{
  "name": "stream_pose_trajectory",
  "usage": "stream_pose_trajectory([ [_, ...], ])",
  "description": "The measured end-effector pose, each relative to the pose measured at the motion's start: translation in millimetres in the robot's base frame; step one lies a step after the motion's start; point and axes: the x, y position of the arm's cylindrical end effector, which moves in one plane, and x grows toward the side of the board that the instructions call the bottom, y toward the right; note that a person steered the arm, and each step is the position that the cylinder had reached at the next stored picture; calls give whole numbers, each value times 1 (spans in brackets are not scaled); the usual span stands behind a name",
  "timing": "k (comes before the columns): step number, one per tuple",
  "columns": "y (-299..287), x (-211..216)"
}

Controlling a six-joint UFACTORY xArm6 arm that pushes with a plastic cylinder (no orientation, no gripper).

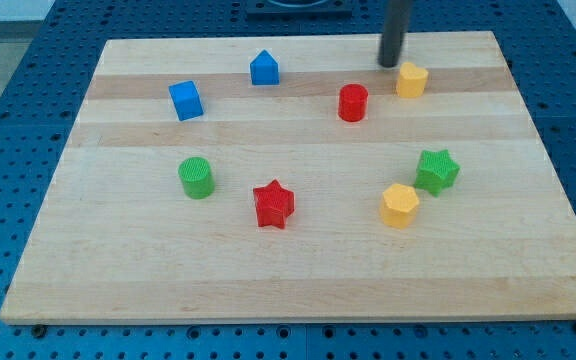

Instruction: Move the yellow heart to the right of the red circle

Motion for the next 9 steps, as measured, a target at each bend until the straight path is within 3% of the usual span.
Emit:
stream_pose_trajectory([
  [1, -17, 27],
  [2, 19, 32],
  [3, 24, -7],
  [5, 56, -14],
  [8, 45, 69],
  [9, 66, 57],
])
